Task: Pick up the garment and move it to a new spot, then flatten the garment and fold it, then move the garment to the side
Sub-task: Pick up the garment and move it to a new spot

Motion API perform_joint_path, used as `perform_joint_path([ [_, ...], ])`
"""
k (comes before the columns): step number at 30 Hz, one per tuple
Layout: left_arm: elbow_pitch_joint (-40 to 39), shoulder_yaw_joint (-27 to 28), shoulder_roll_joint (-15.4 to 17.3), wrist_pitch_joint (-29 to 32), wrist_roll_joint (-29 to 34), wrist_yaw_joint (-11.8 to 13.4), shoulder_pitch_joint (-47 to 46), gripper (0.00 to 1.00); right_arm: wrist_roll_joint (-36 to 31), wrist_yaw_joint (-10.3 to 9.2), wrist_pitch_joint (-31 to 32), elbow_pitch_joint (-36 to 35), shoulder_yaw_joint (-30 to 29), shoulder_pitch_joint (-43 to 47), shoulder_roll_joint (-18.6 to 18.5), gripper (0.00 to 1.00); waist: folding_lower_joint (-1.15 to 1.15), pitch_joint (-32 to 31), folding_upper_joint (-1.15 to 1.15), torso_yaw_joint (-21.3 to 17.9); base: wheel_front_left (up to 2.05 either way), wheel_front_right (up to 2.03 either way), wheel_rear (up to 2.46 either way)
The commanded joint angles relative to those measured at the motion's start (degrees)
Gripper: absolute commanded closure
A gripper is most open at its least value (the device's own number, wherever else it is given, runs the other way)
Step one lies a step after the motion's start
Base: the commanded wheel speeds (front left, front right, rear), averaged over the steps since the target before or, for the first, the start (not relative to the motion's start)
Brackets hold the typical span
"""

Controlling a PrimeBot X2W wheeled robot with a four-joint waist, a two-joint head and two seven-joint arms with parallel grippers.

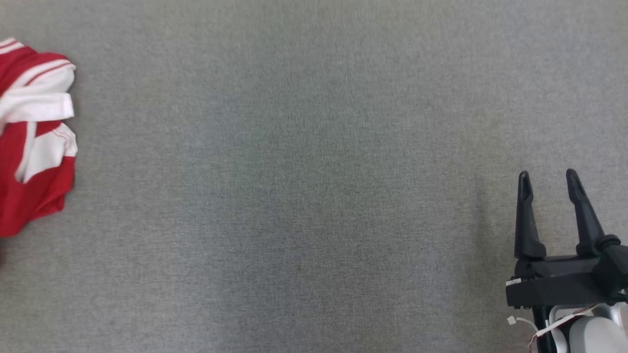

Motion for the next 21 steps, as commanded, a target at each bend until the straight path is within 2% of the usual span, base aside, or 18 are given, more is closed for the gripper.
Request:
perform_joint_path([
  [1, -0.8, 0.4, 0.3, -2.1, -0.3, 0.5, -1.3, 1.00, 0.5, -0.12, -0.8, 0.7, 0.2, 0.4, -0.1, 0.00, 0.00, -2.0, 0.00, 0.5, 0.00, 0.00, 0.00],
  [5, -5.1, 0.0, 0.9, -5.1, 1.4, 1.4, -3.6, 1.00, 1.4, -0.12, -2.2, 2.8, 0.6, 1.0, -0.1, 0.00, 0.00, -4.6, 0.00, 0.5, 0.00, 0.00, 0.00],
  [12, -14.2, -2.9, 0.0, -5.5, 3.8, 1.0, -6.9, 1.00, 3.4, -0.12, -4.1, 6.3, 1.3, 1.5, -0.1, 0.00, 0.00, -7.8, 0.00, -0.5, 0.00, 0.00, 0.00],
  [16, -22.1, -6.2, -1.8, -2.5, 4.8, 0.5, -9.1, 1.00, 4.9, -0.12, -4.9, 8.8, 2.1, 1.6, -0.1, 0.00, 0.00, -9.4, 0.00, -2.3, 0.00, 0.00, 0.00],
  [21, -32.9, -9.8, -5.6, 2.3, 4.4, 0.6, -11.6, 1.00, 6.8, -0.12, -5.6, 11.1, 2.8, 1.9, -0.1, 0.00, 0.00, -11.0, 0.00, -5.3, 0.00, 0.00, 0.00],
])
